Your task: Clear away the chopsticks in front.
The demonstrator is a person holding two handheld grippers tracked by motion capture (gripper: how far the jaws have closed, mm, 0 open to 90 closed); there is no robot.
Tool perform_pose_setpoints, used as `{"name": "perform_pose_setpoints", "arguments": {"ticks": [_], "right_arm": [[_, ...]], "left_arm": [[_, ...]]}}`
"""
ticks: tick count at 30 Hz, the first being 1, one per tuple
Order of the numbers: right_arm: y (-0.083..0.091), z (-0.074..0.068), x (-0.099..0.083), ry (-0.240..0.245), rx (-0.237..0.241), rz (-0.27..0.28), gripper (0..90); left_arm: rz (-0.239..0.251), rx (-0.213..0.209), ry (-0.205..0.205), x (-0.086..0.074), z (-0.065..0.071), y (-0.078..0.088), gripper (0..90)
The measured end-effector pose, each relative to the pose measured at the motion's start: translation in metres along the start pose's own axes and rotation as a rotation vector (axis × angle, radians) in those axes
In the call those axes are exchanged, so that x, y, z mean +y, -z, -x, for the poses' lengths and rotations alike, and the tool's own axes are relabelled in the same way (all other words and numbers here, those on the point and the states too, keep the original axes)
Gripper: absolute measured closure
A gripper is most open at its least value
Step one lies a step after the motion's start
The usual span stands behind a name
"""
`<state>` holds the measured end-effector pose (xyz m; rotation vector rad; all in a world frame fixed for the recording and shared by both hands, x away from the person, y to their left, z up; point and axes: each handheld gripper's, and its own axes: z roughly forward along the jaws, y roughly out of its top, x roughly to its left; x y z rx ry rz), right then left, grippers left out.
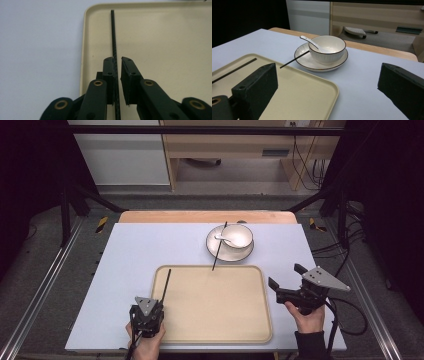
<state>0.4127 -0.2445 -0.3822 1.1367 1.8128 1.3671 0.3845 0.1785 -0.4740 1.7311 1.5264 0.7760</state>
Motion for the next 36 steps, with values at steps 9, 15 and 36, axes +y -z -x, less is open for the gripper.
{"name": "perform_pose_setpoints", "arguments": {"ticks": [9, 15, 36], "right_arm": [[0.002, 0.001, 0.001, -0.002, -0.005, 0.006, 2.9], [0.003, 0.002, 0.001, -0.006, -0.005, 0.011, 3.0], [0.004, 0.006, 0.000, -0.019, -0.012, 0.008, 3.2]], "left_arm": [[0.111, -0.111, -0.038, 0.034, -0.001, 0.015, 62.8], [0.188, -0.195, -0.122, 0.066, 0.007, 0.015, 45.6], [0.148, -0.396, -0.214, 0.131, 0.046, -0.056, 18.9]]}}
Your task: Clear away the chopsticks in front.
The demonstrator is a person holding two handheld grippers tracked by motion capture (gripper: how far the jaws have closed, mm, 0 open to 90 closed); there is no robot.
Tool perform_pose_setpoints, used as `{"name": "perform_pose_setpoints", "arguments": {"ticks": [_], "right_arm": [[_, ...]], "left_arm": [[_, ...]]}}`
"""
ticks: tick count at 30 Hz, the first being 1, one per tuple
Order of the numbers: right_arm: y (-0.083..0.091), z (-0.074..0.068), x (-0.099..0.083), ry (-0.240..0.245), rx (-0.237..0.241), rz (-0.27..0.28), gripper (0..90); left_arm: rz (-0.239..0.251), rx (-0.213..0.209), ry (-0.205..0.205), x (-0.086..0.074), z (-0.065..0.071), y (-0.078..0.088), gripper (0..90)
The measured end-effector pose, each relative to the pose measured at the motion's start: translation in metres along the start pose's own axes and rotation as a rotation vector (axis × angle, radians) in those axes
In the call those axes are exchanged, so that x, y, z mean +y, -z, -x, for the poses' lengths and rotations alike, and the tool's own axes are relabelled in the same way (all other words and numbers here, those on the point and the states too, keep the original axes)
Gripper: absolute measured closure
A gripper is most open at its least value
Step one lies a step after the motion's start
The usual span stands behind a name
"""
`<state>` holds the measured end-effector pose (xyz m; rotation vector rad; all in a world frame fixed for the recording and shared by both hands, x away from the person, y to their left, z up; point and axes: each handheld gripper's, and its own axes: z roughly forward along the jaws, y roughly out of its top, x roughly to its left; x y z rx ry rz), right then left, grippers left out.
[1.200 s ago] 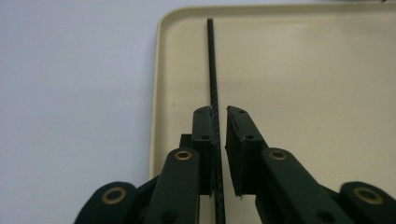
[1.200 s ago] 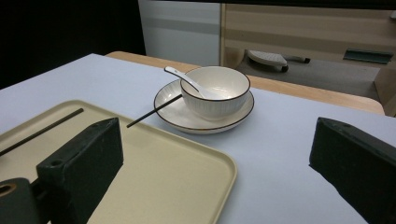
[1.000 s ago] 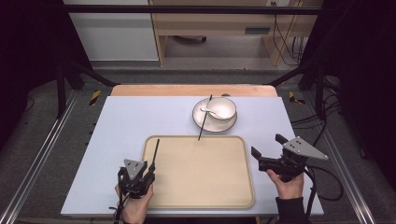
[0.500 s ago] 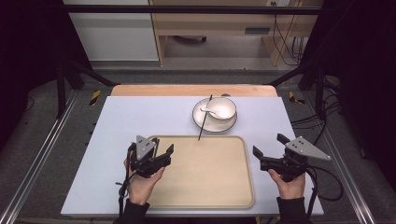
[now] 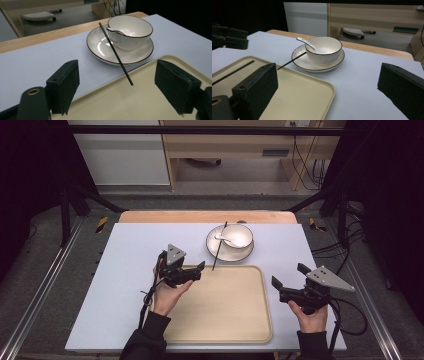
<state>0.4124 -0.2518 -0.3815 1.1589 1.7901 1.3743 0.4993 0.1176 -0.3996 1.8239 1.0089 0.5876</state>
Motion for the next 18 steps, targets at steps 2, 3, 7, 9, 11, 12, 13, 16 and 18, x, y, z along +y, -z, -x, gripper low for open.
{"name": "perform_pose_setpoints", "arguments": {"ticks": [2, 3, 7, 9, 11, 12, 13, 16, 18], "right_arm": [[0.000, 0.000, 0.000, 0.004, 0.000, 0.002, 3.2], [0.000, 0.000, 0.000, 0.004, 0.001, 0.002, 3.2], [0.000, -0.001, 0.001, 0.005, 0.000, 0.002, 3.2], [0.000, 0.000, 0.001, 0.009, 0.001, 0.005, 3.2], [0.001, 0.000, 0.001, 0.001, 0.000, 0.004, 3.2], [0.001, 0.001, 0.001, 0.005, 0.000, 0.007, 3.3], [0.002, 0.001, 0.002, 0.001, 0.000, 0.010, 3.3], [0.002, 0.002, 0.002, -0.002, -0.002, 0.010, 3.3], [0.002, 0.003, 0.002, -0.001, -0.002, 0.011, 3.3]], "left_arm": [[-0.018, -0.004, -0.009, 0.003, -0.001, -0.013, 18.5], [-0.022, 0.000, -0.016, 0.004, 0.000, -0.017, 17.6], [-0.040, -0.013, -0.046, 0.008, 0.003, -0.034, 17.0], [-0.063, -0.012, -0.070, 0.010, 0.005, -0.045, 16.5], [-0.076, -0.016, -0.086, 0.011, 0.006, -0.052, 16.0], [-0.087, -0.020, -0.097, 0.012, 0.008, -0.059, 15.7], [-0.091, -0.021, -0.102, 0.012, 0.008, -0.061, 15.3], [-0.112, -0.008, -0.119, 0.013, 0.008, -0.073, 16.5], [-0.121, -0.001, -0.123, 0.013, 0.008, -0.080, 16.8]]}}
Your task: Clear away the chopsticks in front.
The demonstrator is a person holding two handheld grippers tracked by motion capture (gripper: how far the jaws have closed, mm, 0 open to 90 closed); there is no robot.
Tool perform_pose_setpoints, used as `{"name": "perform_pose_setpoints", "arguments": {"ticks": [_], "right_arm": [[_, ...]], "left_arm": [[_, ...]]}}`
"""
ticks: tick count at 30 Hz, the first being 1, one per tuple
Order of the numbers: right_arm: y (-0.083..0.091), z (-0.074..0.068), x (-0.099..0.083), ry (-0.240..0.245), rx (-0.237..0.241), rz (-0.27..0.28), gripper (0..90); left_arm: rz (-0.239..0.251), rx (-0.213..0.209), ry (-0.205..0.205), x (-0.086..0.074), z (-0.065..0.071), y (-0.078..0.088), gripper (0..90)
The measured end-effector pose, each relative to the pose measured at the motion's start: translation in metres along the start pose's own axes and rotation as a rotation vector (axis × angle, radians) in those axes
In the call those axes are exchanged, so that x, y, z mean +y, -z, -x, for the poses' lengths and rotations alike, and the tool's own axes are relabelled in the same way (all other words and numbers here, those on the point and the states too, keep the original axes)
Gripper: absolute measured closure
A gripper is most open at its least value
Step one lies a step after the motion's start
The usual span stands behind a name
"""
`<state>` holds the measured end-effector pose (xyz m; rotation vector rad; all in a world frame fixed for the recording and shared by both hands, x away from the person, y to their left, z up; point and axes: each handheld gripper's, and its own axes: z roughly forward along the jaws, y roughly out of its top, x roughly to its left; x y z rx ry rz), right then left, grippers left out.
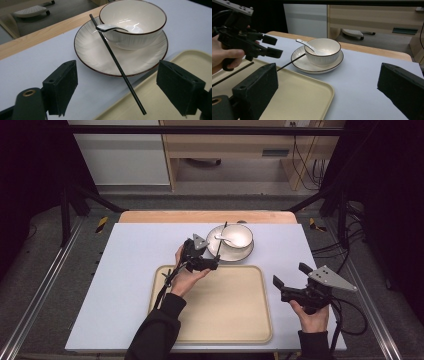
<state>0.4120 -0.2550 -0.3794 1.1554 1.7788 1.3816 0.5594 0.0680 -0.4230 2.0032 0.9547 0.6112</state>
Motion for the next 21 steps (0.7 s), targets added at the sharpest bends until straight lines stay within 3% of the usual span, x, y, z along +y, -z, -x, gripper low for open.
{"name": "perform_pose_setpoints", "arguments": {"ticks": [6, 9, 14, 21], "right_arm": [[0.001, 0.001, 0.000, -0.007, -0.002, 0.000, 3.3], [0.001, 0.001, 0.000, -0.005, -0.001, 0.001, 3.3], [0.002, 0.002, 0.001, -0.004, -0.001, 0.004, 3.5], [0.002, 0.002, 0.001, -0.004, -0.001, 0.006, 3.5]], "left_arm": [[-0.046, 0.027, -0.039, 0.005, 0.001, -0.018, 22.3], [-0.037, 0.029, -0.022, 0.008, 0.000, -0.025, 26.0], [-0.067, 0.045, -0.039, 0.011, 0.000, -0.040, 31.5], [-0.101, 0.055, -0.049, 0.007, 0.003, -0.058, 49.1]]}}
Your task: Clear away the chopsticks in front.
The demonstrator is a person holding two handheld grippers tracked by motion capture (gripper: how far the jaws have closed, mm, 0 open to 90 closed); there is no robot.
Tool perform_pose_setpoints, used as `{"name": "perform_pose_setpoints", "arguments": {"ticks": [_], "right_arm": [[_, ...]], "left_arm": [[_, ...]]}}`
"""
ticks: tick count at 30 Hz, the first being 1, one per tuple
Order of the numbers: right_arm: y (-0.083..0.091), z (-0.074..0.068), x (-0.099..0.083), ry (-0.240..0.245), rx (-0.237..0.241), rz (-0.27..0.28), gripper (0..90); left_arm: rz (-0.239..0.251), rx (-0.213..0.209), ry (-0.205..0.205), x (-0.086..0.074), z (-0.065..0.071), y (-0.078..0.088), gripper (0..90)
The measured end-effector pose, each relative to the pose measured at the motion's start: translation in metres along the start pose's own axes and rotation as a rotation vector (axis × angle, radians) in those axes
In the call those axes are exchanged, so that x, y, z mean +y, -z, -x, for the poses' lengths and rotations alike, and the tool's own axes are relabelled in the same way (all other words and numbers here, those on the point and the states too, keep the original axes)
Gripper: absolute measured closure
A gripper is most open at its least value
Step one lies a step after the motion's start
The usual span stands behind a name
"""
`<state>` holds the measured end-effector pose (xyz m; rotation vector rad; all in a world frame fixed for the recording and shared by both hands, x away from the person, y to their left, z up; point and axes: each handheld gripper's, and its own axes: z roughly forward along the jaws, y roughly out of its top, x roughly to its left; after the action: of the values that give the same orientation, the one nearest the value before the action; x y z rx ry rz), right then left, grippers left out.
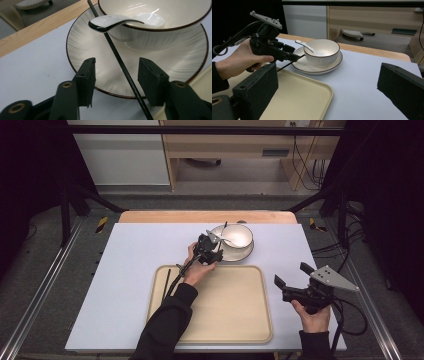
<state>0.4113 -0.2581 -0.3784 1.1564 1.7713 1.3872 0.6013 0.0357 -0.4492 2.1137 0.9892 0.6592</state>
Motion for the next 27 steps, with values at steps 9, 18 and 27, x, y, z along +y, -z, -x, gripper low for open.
{"name": "perform_pose_setpoints", "arguments": {"ticks": [9, 18, 27], "right_arm": [[0.000, 0.000, 0.000, -0.003, 0.002, 0.000, 3.5], [0.000, 0.000, 0.000, -0.005, 0.004, 0.000, 3.6], [0.000, -0.001, 0.000, 0.000, 0.001, 0.001, 3.7]], "left_arm": [[-0.031, -0.008, 0.038, 0.001, 0.004, -0.016, 66.2], [-0.043, -0.007, 0.108, -0.001, 0.002, -0.020, 78.0], [-0.047, 0.022, 0.150, -0.001, -0.003, -0.018, 84.9]]}}
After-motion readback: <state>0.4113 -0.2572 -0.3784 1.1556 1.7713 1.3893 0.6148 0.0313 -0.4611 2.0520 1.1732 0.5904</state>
